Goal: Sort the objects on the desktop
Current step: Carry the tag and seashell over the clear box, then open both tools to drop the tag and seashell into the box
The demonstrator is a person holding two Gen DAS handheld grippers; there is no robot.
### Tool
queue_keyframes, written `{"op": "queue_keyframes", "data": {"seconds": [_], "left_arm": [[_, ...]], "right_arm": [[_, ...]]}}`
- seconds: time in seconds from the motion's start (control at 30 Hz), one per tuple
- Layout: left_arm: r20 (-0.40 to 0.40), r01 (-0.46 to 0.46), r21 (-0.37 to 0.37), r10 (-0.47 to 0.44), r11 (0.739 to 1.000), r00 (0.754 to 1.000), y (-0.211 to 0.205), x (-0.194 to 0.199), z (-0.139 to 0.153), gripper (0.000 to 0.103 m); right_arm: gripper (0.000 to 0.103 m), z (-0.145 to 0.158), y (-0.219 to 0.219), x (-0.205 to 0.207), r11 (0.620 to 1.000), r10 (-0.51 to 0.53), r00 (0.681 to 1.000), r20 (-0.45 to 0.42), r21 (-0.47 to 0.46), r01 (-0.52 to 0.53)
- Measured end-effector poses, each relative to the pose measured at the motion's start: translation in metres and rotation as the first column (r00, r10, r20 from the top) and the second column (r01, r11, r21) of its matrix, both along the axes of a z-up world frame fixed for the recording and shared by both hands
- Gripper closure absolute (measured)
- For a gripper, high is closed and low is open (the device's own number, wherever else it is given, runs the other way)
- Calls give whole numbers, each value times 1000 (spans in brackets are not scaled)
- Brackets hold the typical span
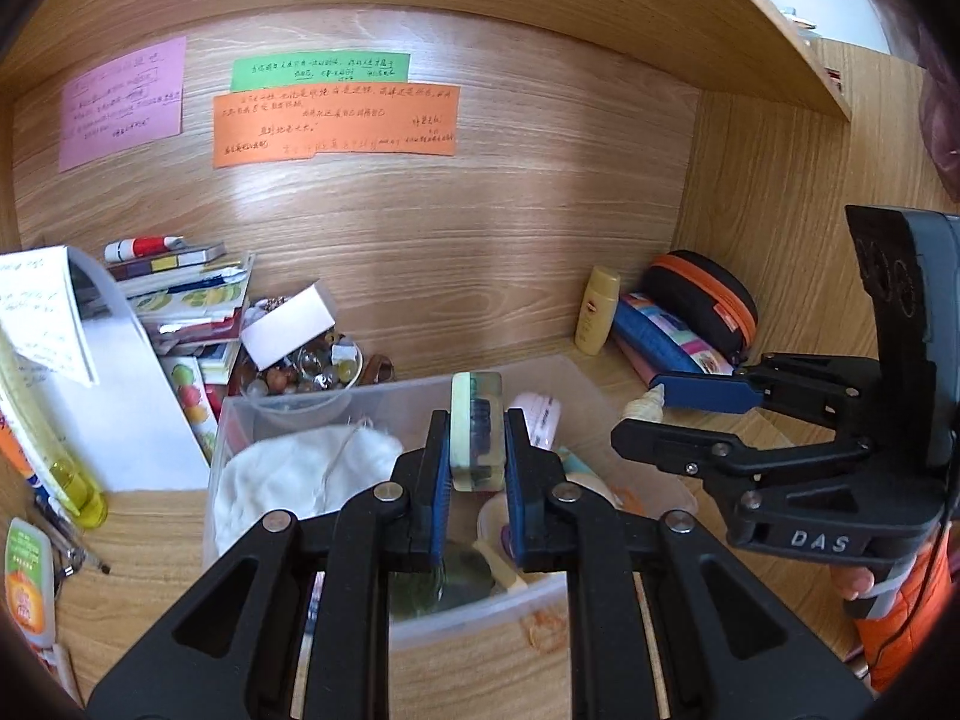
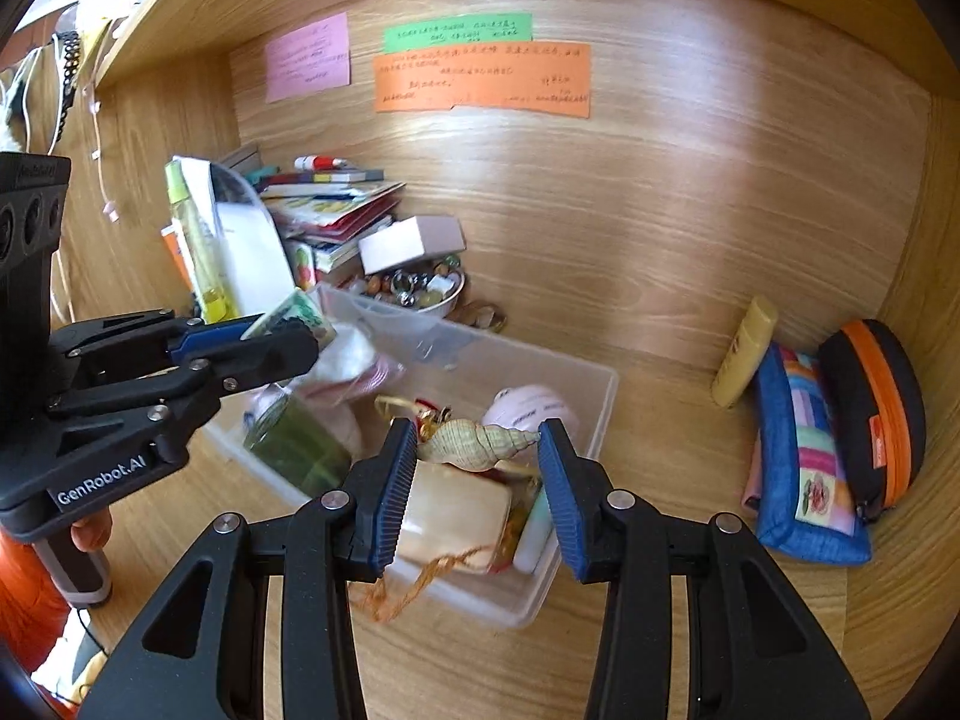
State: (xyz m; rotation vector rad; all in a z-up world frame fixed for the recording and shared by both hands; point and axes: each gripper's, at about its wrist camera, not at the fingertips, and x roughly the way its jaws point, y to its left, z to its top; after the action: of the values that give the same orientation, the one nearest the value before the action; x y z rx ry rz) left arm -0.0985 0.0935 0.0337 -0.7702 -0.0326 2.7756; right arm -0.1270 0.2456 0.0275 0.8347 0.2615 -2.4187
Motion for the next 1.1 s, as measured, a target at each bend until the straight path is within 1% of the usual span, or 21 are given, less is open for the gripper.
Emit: {"op": "queue_keyframes", "data": {"seconds": [0.13,0.2,0.27,0.4,0.47,0.57,0.63,0.83,0.93,0.97,1.0,1.03,1.07,1.1], "left_arm": [[35,-2,14,2,1000,999,2,-12,-11,88],[52,-5,10,4,1000,999,3,-16,-18,88],[60,-8,-3,8,1000,998,4,-19,-22,88],[80,-18,-9,19,1000,997,2,-24,-31,88],[81,-19,-7,20,1000,997,1,-24,-32,88],[64,-34,-23,36,999,997,2,-22,-33,88],[58,-34,-32,36,999,998,3,-21,-33,88],[47,-49,-49,51,998,998,3,-20,-34,88],[53,-57,-43,59,997,997,1,-20,-35,87],[55,-62,-39,64,997,996,0,-20,-35,85],[55,-64,-36,66,997,996,-1,-20,-35,80],[54,-67,-33,69,997,996,-2,-19,-34,77],[50,-72,-32,74,997,996,-3,-18,-34,72],[43,-77,-31,79,997,996,-3,-17,-33,69]], "right_arm": [[65,-7,-7,-9,1000,-20,1000,1,8,20],[65,-13,-8,-12,999,-33,999,5,-4,33],[65,-18,-9,-14,1000,-22,1000,17,-7,23],[65,-30,-12,-20,998,-59,998,17,25,58],[65,-34,-12,-22,998,-62,998,29,20,61],[64,-41,-12,-27,998,-66,997,48,17,66],[64,-46,-14,-28,996,-80,996,36,35,79],[64,-51,-19,-26,996,-77,997,19,55,76],[64,-53,-22,-26,995,-74,997,10,73,74],[62,-53,-23,-26,994,-74,997,8,81,73],[60,-53,-24,-25,993,-78,997,-2,85,78],[54,-53,-24,-25,992,-81,997,-8,93,82],[48,-52,-23,-24,992,-82,997,-14,92,83],[47,-51,-23,-24,993,-82,997,-17,87,83]]}}
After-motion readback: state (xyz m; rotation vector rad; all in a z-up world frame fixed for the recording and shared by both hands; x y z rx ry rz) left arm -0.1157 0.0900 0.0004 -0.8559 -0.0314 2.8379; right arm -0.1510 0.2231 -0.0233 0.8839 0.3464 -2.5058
